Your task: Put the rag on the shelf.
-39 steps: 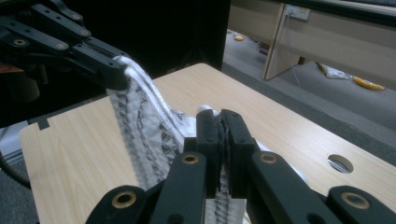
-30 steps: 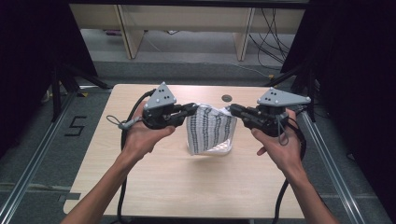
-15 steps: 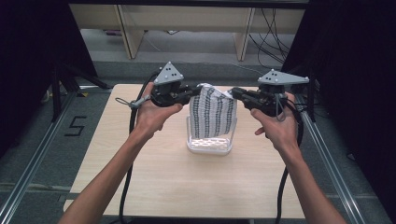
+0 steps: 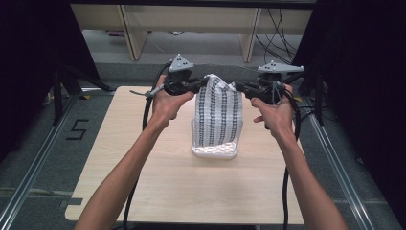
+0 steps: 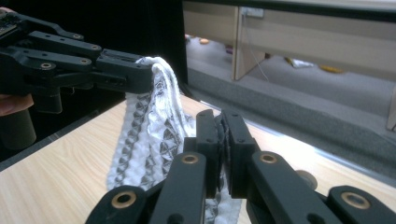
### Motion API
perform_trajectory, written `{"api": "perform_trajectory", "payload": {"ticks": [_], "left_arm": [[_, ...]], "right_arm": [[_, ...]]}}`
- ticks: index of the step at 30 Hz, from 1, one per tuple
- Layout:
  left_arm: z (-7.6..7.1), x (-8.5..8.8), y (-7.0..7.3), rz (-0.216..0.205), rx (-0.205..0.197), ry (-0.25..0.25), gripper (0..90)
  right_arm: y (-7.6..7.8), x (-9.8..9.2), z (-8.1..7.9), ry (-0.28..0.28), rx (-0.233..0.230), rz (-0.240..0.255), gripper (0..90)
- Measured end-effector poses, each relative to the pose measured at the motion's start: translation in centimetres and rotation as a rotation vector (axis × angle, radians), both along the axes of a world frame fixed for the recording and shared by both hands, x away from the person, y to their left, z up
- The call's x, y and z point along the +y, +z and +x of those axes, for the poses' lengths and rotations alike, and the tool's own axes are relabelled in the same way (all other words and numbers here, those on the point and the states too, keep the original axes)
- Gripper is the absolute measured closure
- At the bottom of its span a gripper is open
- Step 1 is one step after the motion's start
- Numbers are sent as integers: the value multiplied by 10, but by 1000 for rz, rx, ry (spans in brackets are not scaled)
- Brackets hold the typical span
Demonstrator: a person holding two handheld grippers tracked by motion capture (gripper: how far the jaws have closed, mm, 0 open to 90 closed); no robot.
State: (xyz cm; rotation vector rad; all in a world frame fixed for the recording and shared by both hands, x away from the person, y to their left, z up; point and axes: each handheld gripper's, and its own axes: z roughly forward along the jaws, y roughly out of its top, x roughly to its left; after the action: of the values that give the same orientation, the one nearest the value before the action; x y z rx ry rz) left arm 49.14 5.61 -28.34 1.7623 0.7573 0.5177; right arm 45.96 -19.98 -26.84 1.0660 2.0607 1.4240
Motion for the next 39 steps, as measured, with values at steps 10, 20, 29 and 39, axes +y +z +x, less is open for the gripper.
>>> {"api": "perform_trajectory", "payload": {"ticks": [10, 20, 29, 39], "left_arm": [[21, -1, -16, -8, 73, 26, 843], [37, -3, -39, 13, 154, 44, 836], [46, -3, -57, 43, 202, 44, 833], [50, -6, -72, 34, 238, 47, 832]], "right_arm": [[-15, 1, 27, -28, 64, 10, 869], [-41, 2, 49, -54, 138, 5, 863], [-52, 8, 57, -78, 186, -19, 863], [-69, 9, 66, -90, 226, -45, 863]]}}
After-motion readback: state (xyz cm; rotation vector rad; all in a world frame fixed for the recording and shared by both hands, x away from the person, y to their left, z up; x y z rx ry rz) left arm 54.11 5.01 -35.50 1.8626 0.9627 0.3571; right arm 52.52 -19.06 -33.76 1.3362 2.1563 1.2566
